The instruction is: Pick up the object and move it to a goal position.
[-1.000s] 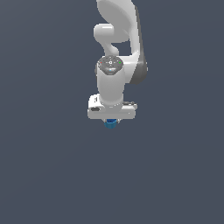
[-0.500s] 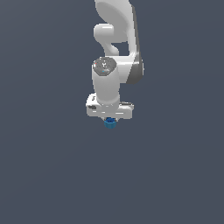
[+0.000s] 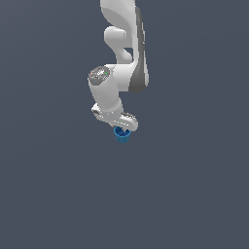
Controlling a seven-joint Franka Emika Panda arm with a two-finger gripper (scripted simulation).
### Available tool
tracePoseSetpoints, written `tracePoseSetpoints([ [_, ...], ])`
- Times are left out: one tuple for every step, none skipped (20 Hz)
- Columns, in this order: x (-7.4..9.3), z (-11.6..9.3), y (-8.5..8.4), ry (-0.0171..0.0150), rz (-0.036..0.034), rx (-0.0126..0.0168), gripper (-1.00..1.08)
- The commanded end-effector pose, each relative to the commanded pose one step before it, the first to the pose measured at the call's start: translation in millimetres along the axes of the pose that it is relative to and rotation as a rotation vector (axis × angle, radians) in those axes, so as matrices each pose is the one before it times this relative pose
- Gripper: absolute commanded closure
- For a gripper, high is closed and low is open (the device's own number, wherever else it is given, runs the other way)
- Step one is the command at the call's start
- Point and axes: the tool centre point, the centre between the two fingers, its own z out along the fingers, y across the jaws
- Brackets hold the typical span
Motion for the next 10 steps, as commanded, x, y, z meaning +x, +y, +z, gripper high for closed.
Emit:
tracePoseSetpoints([
  [-9.20,6.43,12.11,-0.01570,0.10581,0.02729,-0.20],
  [-2.73,2.09,4.56,-0.00540,0.03646,0.00882,-0.20],
  [-2.39,1.90,4.34,-0.00499,0.03389,0.00796,-0.20],
  [-2.08,1.71,4.09,-0.00457,0.03130,0.00715,-0.20],
  [-1.80,1.53,3.81,-0.00416,0.02867,0.00639,-0.20],
  [-1.55,1.36,3.51,-0.00375,0.02602,0.00566,-0.20],
  [-1.31,1.19,3.19,-0.00334,0.02334,0.00498,-0.20],
  [-1.10,1.04,2.85,-0.00293,0.02065,0.00432,-0.20],
  [-0.91,0.88,2.50,-0.00253,0.01793,0.00369,-0.20],
  [-0.74,0.74,2.13,-0.00213,0.01518,0.00308,-0.20],
])
